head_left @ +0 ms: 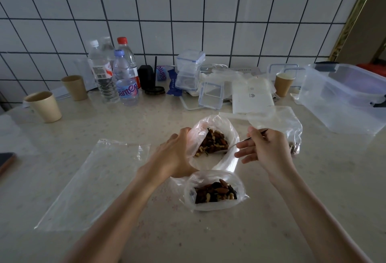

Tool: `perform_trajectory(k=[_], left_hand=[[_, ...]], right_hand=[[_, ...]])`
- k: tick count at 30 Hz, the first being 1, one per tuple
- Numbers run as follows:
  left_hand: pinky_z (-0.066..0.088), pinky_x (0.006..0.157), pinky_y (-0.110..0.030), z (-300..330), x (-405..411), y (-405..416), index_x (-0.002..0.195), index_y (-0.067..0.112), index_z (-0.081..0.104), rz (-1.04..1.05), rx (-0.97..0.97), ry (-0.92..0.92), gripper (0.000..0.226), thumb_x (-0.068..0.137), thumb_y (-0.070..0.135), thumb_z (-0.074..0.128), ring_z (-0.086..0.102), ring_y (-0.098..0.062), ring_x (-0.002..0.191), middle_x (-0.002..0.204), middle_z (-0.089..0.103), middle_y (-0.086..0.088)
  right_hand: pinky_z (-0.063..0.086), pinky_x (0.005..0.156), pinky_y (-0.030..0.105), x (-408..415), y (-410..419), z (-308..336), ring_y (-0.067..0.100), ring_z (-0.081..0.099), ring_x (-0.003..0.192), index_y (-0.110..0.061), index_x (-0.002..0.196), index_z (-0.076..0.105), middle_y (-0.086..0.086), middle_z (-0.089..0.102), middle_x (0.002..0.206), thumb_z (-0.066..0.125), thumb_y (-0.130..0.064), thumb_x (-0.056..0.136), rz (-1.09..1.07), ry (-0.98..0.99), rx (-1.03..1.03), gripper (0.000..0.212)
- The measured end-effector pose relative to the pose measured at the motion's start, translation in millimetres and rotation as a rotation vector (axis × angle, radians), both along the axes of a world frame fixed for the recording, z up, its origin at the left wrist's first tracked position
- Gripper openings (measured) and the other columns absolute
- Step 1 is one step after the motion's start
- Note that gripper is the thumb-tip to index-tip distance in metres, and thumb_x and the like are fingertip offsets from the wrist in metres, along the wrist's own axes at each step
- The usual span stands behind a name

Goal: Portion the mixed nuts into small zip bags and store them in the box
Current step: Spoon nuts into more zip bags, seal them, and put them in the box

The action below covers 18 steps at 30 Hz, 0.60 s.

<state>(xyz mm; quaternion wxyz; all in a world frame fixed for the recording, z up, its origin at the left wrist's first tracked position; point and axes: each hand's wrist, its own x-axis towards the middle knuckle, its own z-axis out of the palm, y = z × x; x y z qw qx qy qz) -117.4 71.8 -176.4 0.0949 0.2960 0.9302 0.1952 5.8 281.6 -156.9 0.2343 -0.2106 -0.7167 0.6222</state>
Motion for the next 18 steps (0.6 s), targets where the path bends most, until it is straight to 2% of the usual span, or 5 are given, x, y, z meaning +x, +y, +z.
perform_trajectory(k=[3, 10, 12, 15, 18], left_hand=[[0.043, 0.107, -0.04, -1.0, -0.4, 0.0, 0.157, 0.035, 0.01, 0.008, 0.007, 0.003, 0.145, 0.043, 0.081, 0.086, 0.05, -0.028, 0.138, 0.156, 0.043, 0.0], [0.036, 0.089, -0.028, -3.1, 0.4, -0.8, 0.151, 0.034, 0.019, 0.012, 0.06, 0.041, 0.138, 0.039, 0.085, 0.082, 0.055, -0.019, 0.126, 0.145, 0.053, 0.007], [0.037, 0.086, -0.029, -2.5, 2.5, -0.8, 0.148, 0.035, 0.023, 0.035, 0.098, 0.023, 0.139, 0.032, 0.089, 0.076, 0.054, -0.015, 0.114, 0.133, 0.055, 0.013], [0.035, 0.075, -0.027, -1.8, 3.9, -0.7, 0.144, 0.037, 0.029, 0.071, 0.177, 0.011, 0.136, 0.028, 0.093, 0.072, 0.045, -0.006, 0.1, 0.114, 0.046, 0.023], [0.037, 0.076, -0.027, -3.1, 2.3, 0.7, 0.145, 0.033, 0.032, 0.087, 0.204, -0.001, 0.133, 0.033, 0.089, 0.078, 0.043, -0.006, 0.103, 0.126, 0.052, 0.017]], right_hand=[[0.056, 0.044, 0.032, -1.2, -0.5, -3.4, 0.034, 0.076, 0.062, -0.001, 0.095, 0.063, 0.014, 0.077, 0.074, 0.052, -0.024, 0.109, -0.018, 0.016, 0.007, 0.029], [0.055, 0.046, 0.031, -4.3, -7.2, -6.8, 0.032, 0.077, 0.065, 0.0, 0.1, 0.066, 0.011, 0.079, 0.078, 0.05, -0.014, 0.108, 0.04, 0.006, -0.021, 0.022], [0.056, 0.048, 0.031, -3.4, -6.6, -5.6, 0.033, 0.077, 0.07, 0.002, 0.104, 0.066, 0.014, 0.079, 0.082, 0.05, -0.012, 0.109, 0.061, -0.007, -0.088, 0.022], [0.057, 0.05, 0.031, -3.4, -7.9, -3.6, 0.034, 0.078, 0.077, 0.003, 0.108, 0.066, 0.017, 0.079, 0.088, 0.047, -0.013, 0.11, 0.101, -0.035, -0.198, 0.024], [0.058, 0.051, 0.032, -2.0, -7.1, -1.4, 0.035, 0.078, 0.079, 0.001, 0.109, 0.067, 0.019, 0.079, 0.091, 0.044, -0.015, 0.111, 0.087, -0.042, -0.257, 0.028]])
